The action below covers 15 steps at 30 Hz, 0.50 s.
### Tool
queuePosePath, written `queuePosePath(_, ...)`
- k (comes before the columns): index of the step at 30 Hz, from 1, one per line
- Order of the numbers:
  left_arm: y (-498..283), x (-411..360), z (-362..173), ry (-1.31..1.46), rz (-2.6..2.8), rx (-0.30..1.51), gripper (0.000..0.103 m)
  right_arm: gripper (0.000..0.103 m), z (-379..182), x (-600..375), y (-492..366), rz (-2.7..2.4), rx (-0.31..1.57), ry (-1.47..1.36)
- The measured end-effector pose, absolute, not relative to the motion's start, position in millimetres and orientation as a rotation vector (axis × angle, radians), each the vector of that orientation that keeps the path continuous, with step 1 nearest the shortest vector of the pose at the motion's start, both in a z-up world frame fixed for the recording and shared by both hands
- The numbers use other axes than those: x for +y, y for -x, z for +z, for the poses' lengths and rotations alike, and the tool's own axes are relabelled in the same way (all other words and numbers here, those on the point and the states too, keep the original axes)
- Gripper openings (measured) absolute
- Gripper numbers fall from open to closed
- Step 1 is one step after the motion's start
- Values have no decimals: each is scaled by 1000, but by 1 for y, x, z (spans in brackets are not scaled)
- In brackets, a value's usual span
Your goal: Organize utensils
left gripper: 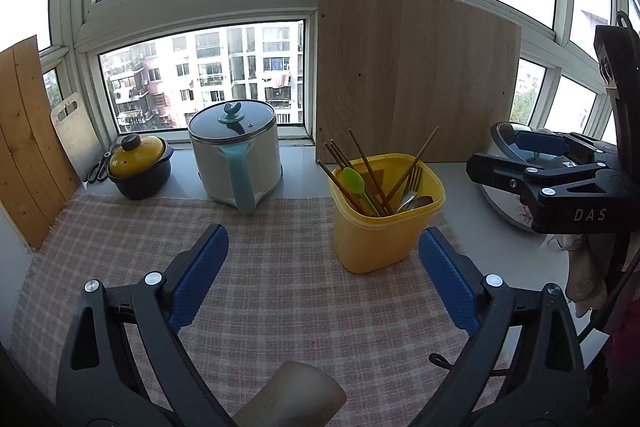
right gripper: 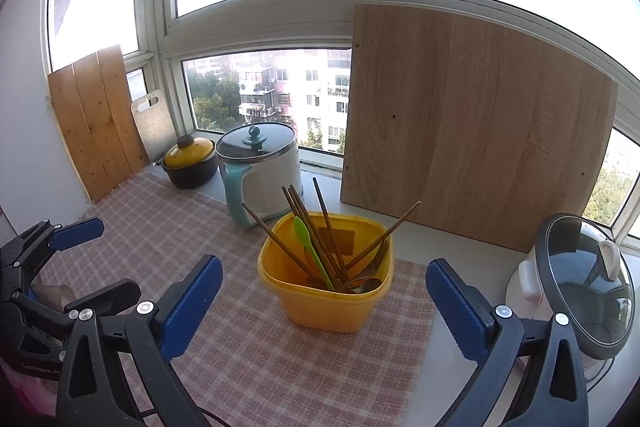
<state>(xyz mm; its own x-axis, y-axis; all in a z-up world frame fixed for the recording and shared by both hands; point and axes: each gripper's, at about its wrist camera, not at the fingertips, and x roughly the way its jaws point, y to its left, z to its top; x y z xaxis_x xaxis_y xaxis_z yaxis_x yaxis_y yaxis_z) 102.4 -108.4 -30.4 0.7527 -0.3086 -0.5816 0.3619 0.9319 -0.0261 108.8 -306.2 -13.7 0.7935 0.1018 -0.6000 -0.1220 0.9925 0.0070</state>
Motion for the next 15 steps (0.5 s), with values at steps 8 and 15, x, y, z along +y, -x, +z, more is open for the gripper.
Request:
queuePosePath(8,-97,-104,-28,-103,-333,616,101,103,-18,-309,-105,86,655,19)
queuePosePath(15,-96,-103,-27,-108,-320,616,102,103,-20,-309,-105,74,656,20)
